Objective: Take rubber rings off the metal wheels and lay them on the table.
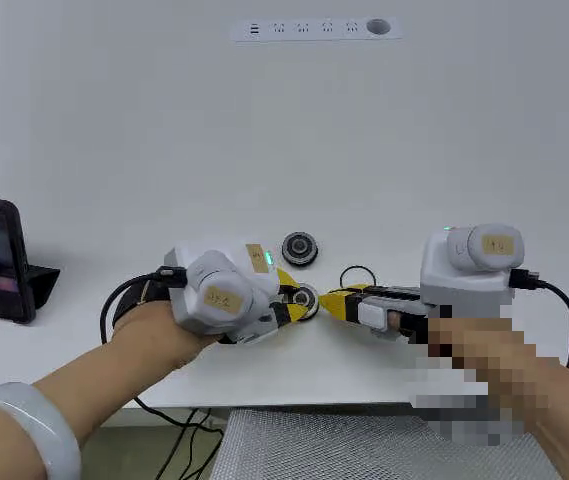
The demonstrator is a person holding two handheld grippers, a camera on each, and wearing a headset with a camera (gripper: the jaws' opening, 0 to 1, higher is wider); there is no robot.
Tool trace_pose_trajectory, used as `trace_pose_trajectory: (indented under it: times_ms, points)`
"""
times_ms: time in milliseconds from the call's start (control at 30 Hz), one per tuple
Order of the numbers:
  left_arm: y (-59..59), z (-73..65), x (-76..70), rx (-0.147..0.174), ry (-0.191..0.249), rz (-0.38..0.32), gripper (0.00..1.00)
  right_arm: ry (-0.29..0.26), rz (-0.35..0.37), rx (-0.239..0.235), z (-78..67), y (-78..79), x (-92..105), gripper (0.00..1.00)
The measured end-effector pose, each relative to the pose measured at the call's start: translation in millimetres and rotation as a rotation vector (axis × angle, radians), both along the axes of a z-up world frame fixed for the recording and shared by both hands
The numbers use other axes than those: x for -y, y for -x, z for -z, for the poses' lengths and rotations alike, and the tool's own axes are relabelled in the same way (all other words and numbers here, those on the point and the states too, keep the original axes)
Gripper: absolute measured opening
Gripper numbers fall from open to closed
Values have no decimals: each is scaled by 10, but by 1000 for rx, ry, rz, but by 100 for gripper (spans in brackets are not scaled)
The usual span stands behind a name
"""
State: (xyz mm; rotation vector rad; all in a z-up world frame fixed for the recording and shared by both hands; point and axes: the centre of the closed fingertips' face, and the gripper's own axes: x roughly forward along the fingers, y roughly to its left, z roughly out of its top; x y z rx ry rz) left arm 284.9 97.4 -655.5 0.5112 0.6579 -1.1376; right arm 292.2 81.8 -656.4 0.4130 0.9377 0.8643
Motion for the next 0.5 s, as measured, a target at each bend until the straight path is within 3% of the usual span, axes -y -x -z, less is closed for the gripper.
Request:
trace_pose_trajectory:
  times_ms: [267, 500]
  points:
    - [1, 4, -2, 2, 0, -2, 13, -35, 26, -58, 65, -52, -74, 12]
    - [3, 4, -4, 1, 1, -5, 13, -40, 27, -71, 85, -50, -92, 15]
